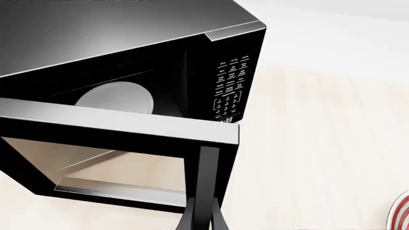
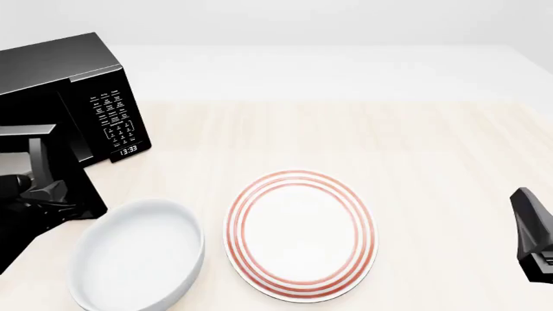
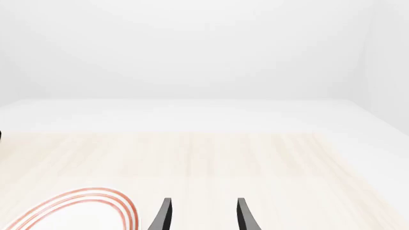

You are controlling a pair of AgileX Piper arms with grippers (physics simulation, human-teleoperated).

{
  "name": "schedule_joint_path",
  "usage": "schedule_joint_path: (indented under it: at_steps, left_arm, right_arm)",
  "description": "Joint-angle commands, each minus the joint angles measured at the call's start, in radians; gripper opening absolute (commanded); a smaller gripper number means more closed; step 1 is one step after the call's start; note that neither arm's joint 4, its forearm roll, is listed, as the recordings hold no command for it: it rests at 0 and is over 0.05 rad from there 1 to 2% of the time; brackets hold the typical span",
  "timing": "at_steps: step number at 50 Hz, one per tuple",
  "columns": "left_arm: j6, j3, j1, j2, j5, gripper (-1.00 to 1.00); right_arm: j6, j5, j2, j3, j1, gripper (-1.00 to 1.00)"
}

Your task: Open the microwave.

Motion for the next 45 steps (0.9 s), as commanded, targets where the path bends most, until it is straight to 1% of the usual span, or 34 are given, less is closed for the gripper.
schedule_joint_path:
  at_steps: [1, 13, 19, 20, 21, 23, 24, 25, 31, 33, 38, 45]
  left_arm:
    - [-0.018, -0.042, -0.020, -0.031, -0.034, -1.00]
    - [-0.027, -0.034, -0.024, 0.014, -0.081, -1.00]
    - [-0.032, -0.039, -0.026, 0.012, -0.075, -1.00]
    - [-0.043, -0.038, -0.024, 0.011, -0.073, -1.00]
    - [-0.042, -0.039, -0.020, 0.011, -0.072, 1.00]
    - [-0.060, -0.037, -0.014, 0.016, -0.075, 1.00]
    - [-0.081, -0.038, -0.021, 0.029, -0.086, 1.00]
    - [-0.068, -0.033, -0.011, 0.020, -0.082, 1.00]
    - [-0.075, -0.032, 0.005, 0.034, -0.091, 1.00]
    - [-0.088, -0.026, 0.015, 0.055, -0.113, 1.00]
    - [-0.085, -0.020, 0.026, 0.041, -0.104, 1.00]
    - [-0.082, -0.024, 0.016, 0.010, -0.073, 1.00]
  right_arm:
    - [0.000, 0.000, 0.000, 0.000, 0.000, 1.00]
    - [0.000, 0.000, 0.000, 0.000, 0.000, 1.00]
    - [0.000, 0.000, 0.000, 0.000, 0.000, 1.00]
    - [0.000, 0.000, 0.000, 0.000, 0.000, 1.00]
    - [0.000, 0.000, 0.000, 0.000, 0.000, 1.00]
    - [0.000, 0.000, 0.000, 0.000, 0.000, 1.00]
    - [0.000, 0.000, 0.000, 0.000, 0.000, 1.00]
    - [0.000, 0.000, 0.000, 0.000, 0.000, 1.00]
    - [0.000, 0.000, 0.000, 0.000, 0.000, 1.00]
    - [0.000, 0.000, 0.000, 0.000, 0.000, 1.00]
    - [0.000, 0.000, 0.000, 0.000, 0.000, 1.00]
    - [0.000, 0.000, 0.000, 0.000, 0.000, 1.00]
